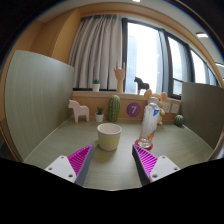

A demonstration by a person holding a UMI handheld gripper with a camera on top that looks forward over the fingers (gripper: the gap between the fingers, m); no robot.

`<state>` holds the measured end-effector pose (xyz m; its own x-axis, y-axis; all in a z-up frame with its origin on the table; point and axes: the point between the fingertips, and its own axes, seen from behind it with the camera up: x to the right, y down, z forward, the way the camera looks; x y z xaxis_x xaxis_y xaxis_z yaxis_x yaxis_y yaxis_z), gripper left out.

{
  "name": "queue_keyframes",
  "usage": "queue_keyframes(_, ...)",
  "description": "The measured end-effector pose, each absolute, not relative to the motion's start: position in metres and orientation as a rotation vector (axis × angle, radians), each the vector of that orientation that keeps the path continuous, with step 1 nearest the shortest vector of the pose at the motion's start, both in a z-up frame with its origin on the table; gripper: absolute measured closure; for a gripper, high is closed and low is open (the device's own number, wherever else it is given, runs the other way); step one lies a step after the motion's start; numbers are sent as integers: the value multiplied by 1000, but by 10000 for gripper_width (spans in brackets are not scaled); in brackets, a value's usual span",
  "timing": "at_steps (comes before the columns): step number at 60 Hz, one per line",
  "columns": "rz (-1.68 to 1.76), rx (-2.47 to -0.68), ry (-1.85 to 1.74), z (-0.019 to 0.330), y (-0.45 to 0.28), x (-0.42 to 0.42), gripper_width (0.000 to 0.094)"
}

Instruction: Pour water

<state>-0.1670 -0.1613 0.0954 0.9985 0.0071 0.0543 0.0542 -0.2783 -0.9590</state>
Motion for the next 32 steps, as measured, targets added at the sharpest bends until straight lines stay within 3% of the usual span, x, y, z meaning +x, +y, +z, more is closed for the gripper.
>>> queue_keyframes(32,91,-1755,-100,171,-218,-231,155)
